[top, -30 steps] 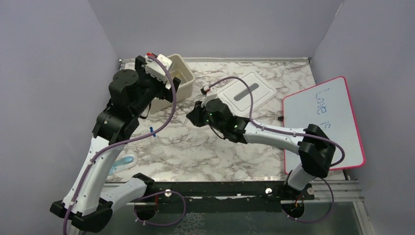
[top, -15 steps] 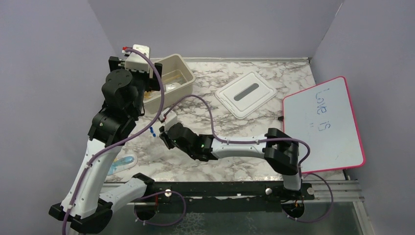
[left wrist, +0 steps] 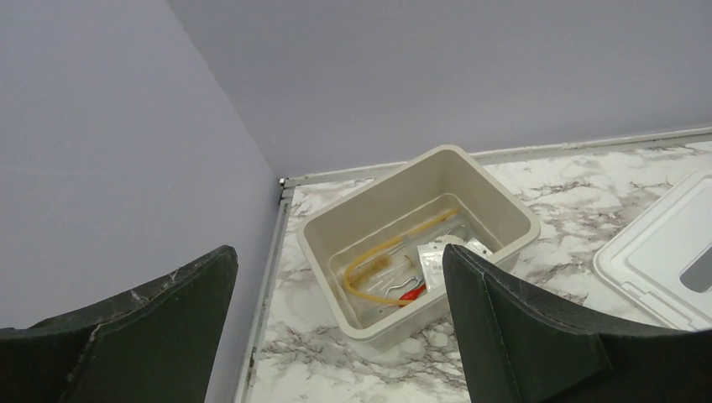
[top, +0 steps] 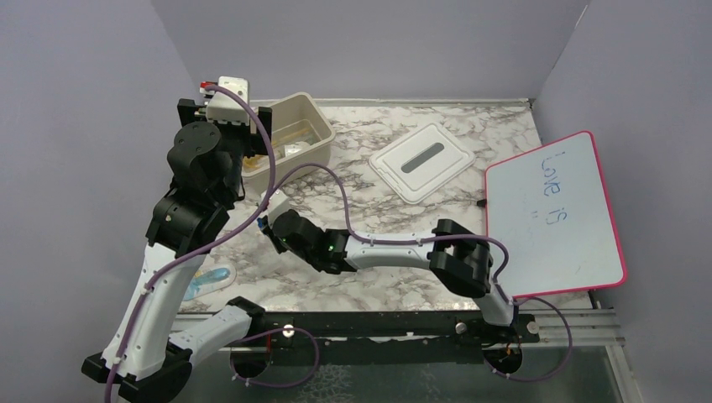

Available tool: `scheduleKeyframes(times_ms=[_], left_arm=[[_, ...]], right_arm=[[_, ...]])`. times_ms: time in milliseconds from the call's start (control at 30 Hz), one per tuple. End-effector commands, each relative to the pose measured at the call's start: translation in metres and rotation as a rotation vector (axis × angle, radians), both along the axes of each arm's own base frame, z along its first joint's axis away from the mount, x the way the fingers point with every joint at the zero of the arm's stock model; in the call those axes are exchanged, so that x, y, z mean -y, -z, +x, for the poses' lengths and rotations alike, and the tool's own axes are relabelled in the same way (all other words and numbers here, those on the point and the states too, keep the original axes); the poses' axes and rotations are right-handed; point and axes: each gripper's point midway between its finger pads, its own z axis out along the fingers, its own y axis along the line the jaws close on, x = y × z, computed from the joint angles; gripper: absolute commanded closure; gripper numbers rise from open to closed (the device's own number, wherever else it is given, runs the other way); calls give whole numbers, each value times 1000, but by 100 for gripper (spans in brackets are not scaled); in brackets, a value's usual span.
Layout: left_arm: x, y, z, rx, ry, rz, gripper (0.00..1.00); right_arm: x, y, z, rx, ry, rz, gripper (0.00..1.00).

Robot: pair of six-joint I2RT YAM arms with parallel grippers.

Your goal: Organize the chemistry lab equipment

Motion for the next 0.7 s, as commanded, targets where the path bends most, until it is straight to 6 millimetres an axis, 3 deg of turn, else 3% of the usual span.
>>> scheduleKeyframes(times_ms=[0, 667], left_arm=[[-6, -19, -9, 58, -18, -41, 5], [-5, -15, -9, 49, -13, -28, 4]], right_arm=[[-9, 6, -3, 7, -11, -23, 87], [-16, 34, -9, -28, -34, -91, 87]])
